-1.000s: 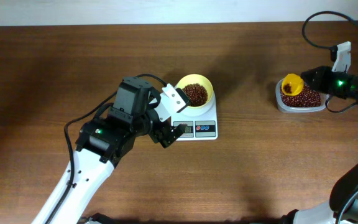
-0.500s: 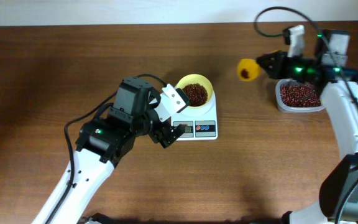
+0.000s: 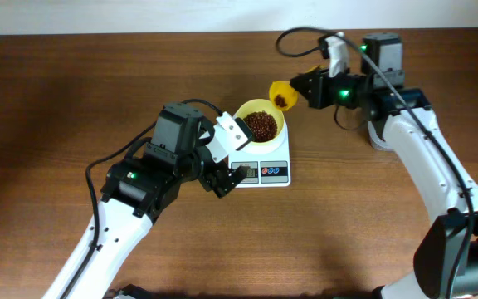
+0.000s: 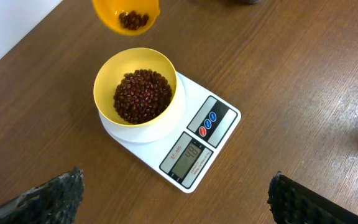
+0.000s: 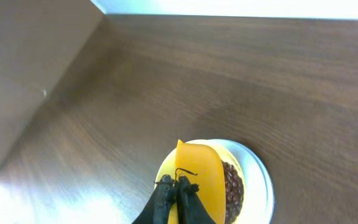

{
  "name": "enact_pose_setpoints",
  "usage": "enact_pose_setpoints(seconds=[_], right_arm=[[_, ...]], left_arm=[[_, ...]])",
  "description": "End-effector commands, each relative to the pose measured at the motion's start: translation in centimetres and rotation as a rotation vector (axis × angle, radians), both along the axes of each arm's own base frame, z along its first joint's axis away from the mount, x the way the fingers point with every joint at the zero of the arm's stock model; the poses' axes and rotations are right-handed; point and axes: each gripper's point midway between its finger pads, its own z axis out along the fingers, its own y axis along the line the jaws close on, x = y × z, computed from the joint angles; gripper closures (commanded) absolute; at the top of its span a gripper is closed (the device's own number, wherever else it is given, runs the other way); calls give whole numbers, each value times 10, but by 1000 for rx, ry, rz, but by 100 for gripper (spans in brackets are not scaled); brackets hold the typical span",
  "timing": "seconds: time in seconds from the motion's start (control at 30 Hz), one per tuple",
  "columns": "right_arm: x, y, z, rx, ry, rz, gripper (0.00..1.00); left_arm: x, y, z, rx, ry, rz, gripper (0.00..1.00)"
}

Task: Scoop item into bowl and weigh 50g on scale
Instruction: 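Carry the filled scoop with the right gripper over the yellow bowl, then tilt the scoop with the right gripper, trickling beans into the bowl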

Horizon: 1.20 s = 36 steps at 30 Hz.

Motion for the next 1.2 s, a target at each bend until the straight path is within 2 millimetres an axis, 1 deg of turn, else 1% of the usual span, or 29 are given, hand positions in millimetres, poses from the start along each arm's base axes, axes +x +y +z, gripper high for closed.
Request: enact_pose_setpoints(seconds=[0.0, 0.03, 0.1, 0.17, 0.3, 0.4, 0.47, 0.67, 0.83, 0.93, 1.07, 1.17], right_arm=[[-6, 15, 9, -93, -154, 97, 96], [-3, 15, 7, -132, -175, 88, 96], [4, 7, 2, -178, -177, 37, 96], [6, 4, 1, -193, -179, 21, 96], [5, 4, 0, -193, -171, 24, 96], [5, 4, 1, -227, -222, 58, 96], [4, 4, 0, -224, -214, 62, 96], [-3, 12, 0, -196, -204, 100, 96], [2, 17, 9, -196, -267, 110, 96], [-4, 24, 8, -181, -253, 136, 96], [-4, 26, 10, -186, -275, 147, 96], [-10, 32, 8, -176, -260, 173, 96]], left_arm=[[-3, -1, 1, -4, -5, -16, 1], [-3, -1, 1, -4, -5, -16, 1], [-3, -1, 1, -4, -5, -16, 1], [-3, -1, 1, -4, -5, -16, 1], [-3, -1, 1, -4, -5, -16, 1], [-3, -1, 1, -4, -5, -16, 1], [-3, -1, 1, -4, -5, -16, 1], [-3, -1, 1, -4, -5, -16, 1], [-3, -1, 1, -4, -5, -16, 1], [-3, -1, 1, -4, -5, -16, 1], [-3, -1, 1, -4, -5, -16, 1], [-3, -1, 1, -4, -5, -16, 1]])
